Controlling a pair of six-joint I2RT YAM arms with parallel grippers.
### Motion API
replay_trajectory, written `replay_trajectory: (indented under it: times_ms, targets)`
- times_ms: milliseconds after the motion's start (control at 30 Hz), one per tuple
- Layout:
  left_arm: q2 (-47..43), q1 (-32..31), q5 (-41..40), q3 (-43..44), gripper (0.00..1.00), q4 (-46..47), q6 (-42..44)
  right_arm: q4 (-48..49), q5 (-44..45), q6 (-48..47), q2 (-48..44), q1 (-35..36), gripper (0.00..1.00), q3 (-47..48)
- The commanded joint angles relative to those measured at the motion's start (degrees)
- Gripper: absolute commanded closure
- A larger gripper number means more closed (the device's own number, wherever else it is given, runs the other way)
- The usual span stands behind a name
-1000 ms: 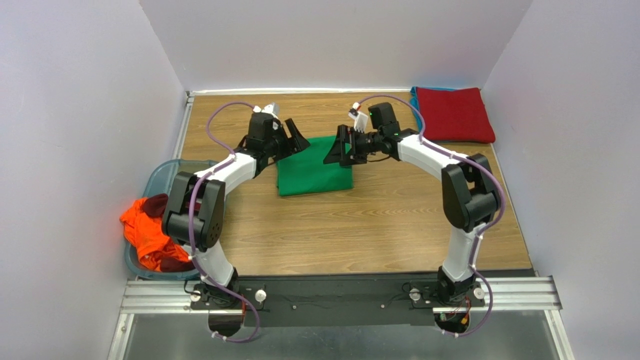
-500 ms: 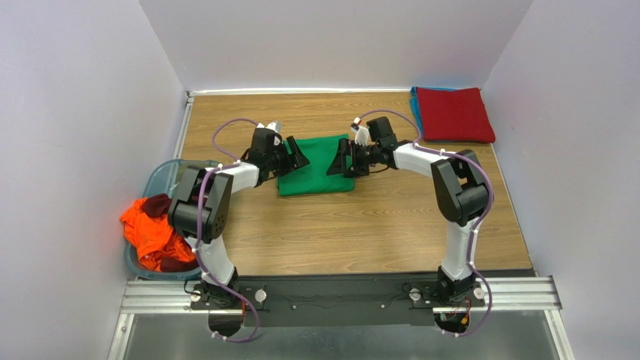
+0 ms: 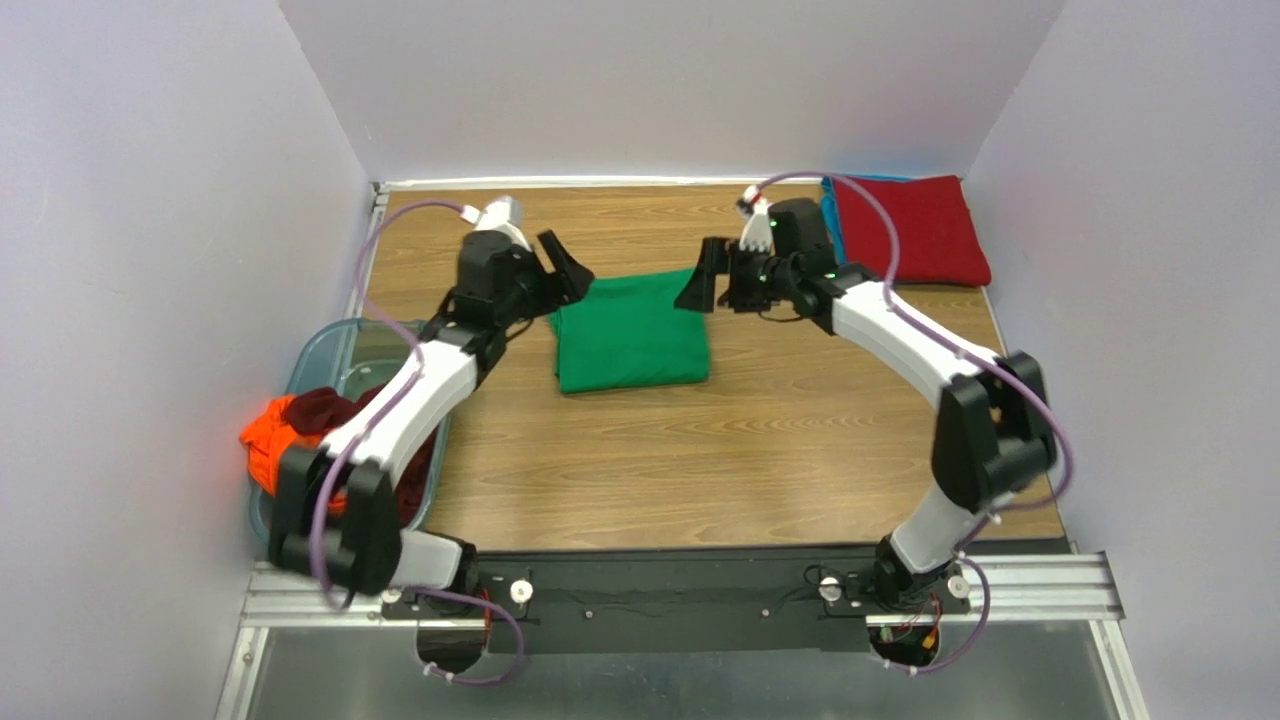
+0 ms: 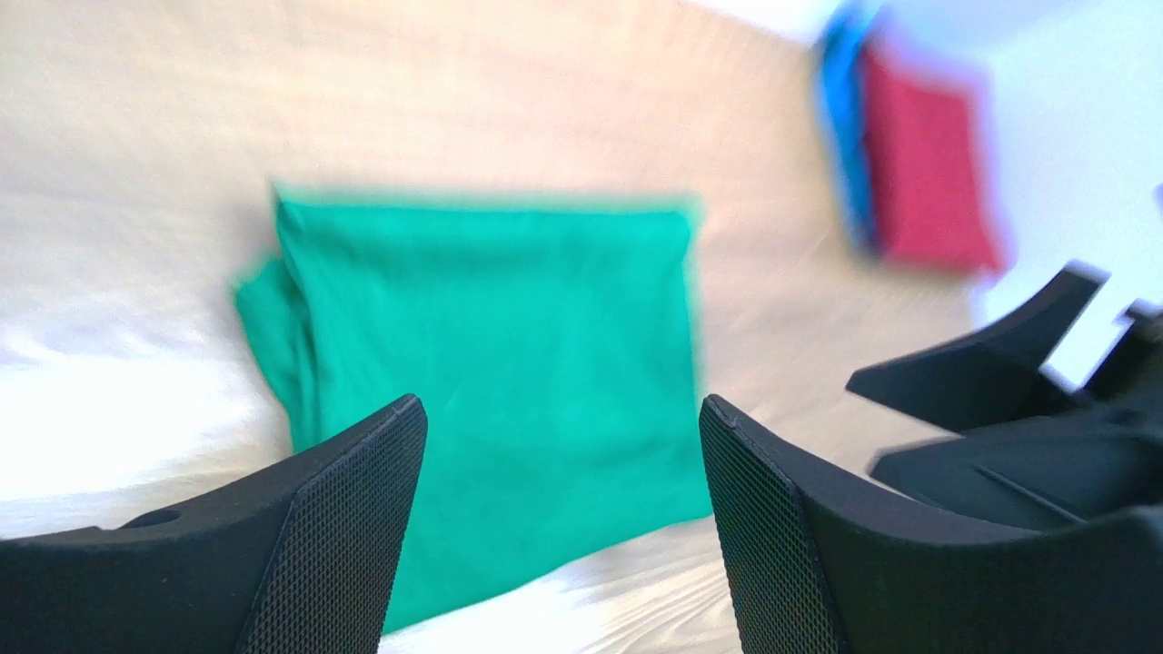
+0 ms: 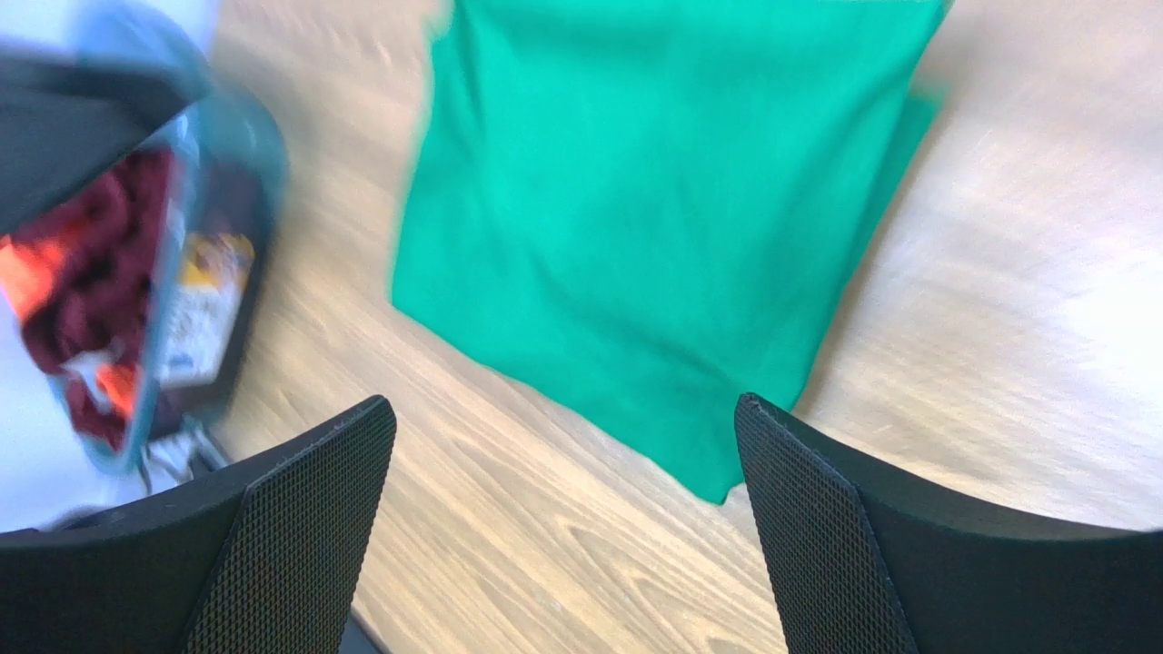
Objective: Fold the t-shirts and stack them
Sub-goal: Fold the tshirt, then neatly place the folded tshirt to the corner
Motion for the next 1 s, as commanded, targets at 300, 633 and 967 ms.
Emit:
replay_trajectory:
  times_ms: [300,633,967]
  targets:
    - [-39.76,0.26,-20.31,-11.28,0.02,-12.38,-6.66,-3.37,12.10,0.55,-2.46,-0.26,0.00,0.63]
    - [-43.64,0.26,-23.29,-8.74,0.02,-27.50,-5.88,-3.99,10.78,0.55,9.59,-0.26,0.00,5.64]
    - [-47.07,0.26,-21.81,-13.04,0.02,-29.27,-5.26,-4.52,10.34,0.20,19.09,-0.26,0.12,10.65]
